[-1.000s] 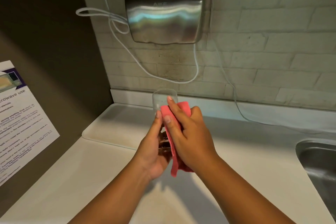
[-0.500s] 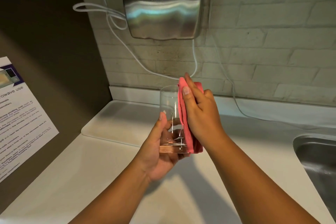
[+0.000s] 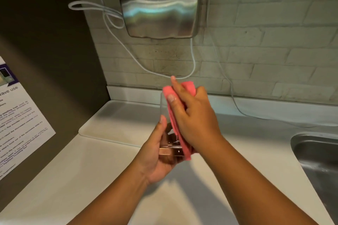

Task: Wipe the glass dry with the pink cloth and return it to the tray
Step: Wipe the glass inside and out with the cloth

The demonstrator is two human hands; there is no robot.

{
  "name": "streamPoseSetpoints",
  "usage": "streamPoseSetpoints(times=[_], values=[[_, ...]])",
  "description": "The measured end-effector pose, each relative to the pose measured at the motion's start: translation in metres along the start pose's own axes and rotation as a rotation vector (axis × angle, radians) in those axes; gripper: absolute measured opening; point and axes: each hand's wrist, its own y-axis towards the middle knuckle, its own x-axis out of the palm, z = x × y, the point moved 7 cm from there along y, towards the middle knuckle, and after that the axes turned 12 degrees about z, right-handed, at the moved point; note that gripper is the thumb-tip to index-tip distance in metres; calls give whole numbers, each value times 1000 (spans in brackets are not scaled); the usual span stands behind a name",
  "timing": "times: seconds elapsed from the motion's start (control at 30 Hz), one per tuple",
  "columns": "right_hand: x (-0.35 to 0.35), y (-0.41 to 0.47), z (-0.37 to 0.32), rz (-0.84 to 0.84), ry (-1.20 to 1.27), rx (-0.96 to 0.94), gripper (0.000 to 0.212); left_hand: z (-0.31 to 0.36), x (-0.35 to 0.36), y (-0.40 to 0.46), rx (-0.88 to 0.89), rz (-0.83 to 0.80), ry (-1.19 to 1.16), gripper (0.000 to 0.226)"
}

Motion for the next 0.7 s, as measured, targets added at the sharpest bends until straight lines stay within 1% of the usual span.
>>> streamPoseSetpoints(times=[0.13, 0.27, 0.37, 0.47, 0.53, 0.63, 0.7], values=[[-1, 19, 21, 22, 137, 173, 47, 1, 2, -2, 11, -17, 8, 79], [7, 0, 24, -23, 188, 224, 44, 20, 2, 2, 59, -21, -34, 82], [9, -20, 13, -53, 196, 186, 48, 29, -1, 6, 66, 29, -25, 80], [8, -31, -7, -64, 116, 20, 49, 25, -6, 7, 45, 76, -16, 79], [8, -29, -15, -65, 57, -50, 52, 20, -7, 7, 46, 80, -7, 74], [3, -8, -8, -31, 44, -25, 54, 11, -2, 3, 40, 43, 5, 64], [-1, 9, 4, -5, 93, 66, 54, 5, 0, 0, 18, 41, 16, 66]])
